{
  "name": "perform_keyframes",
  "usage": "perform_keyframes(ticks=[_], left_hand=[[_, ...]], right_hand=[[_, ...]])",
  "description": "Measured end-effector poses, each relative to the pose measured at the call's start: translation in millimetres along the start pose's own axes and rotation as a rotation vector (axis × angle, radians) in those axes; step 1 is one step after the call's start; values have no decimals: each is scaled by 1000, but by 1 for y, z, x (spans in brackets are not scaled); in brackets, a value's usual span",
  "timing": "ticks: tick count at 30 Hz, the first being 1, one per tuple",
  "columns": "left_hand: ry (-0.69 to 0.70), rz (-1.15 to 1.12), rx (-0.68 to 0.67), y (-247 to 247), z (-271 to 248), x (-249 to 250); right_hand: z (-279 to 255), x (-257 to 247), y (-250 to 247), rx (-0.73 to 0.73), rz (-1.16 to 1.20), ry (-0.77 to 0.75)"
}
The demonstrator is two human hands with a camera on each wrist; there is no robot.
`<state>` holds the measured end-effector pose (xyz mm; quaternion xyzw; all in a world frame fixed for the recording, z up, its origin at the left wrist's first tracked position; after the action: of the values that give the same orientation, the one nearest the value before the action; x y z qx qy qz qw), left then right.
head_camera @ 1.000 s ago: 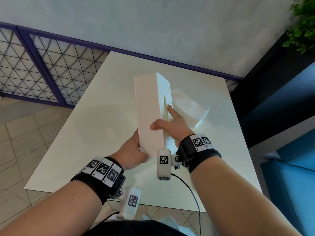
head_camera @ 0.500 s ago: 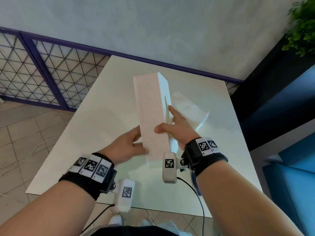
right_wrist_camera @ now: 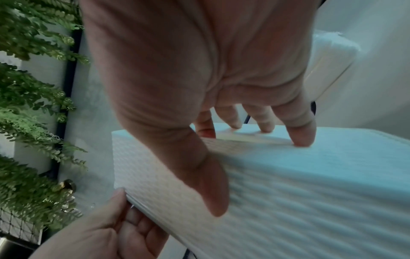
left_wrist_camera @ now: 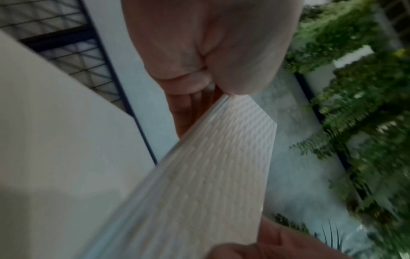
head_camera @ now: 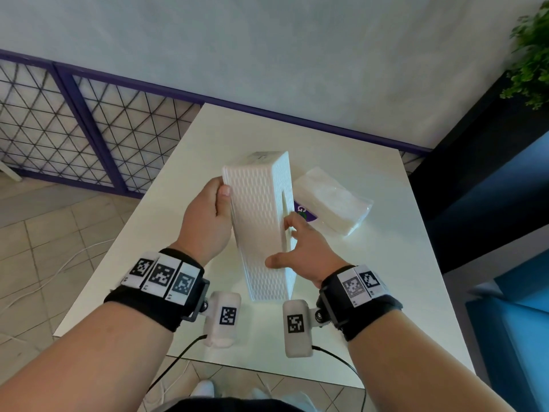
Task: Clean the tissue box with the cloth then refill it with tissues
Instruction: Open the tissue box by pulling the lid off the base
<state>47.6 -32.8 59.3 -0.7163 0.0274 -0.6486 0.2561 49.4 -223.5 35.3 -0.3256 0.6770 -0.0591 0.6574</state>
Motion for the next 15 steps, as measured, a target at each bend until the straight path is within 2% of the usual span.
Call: perform_keyframes(ticks=[2, 8, 11, 15], left_hand=[[46, 87, 13, -1, -1, 4], [34, 223, 1, -3, -2, 13], [49, 249, -49, 1, -7, 17], [46, 250, -45, 2, -8, 17]], right_hand=[[-1, -1, -2, 20, -25, -12], [-1, -1, -3, -1, -92, -4], [0, -3, -5, -17, -135, -2], [4, -5, -3, -40, -209, -24]])
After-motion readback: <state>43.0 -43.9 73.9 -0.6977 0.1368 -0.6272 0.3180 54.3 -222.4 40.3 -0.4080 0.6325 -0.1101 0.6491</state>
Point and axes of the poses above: each hand's wrist, its own z-axis towards the middle knuckle, its own y-axis out of the palm, x = y × z, the point moved 4 cm from there along z, towards the middle knuckle, and after that the axes turned 14 degrees about -y, right-handed, at the moved point
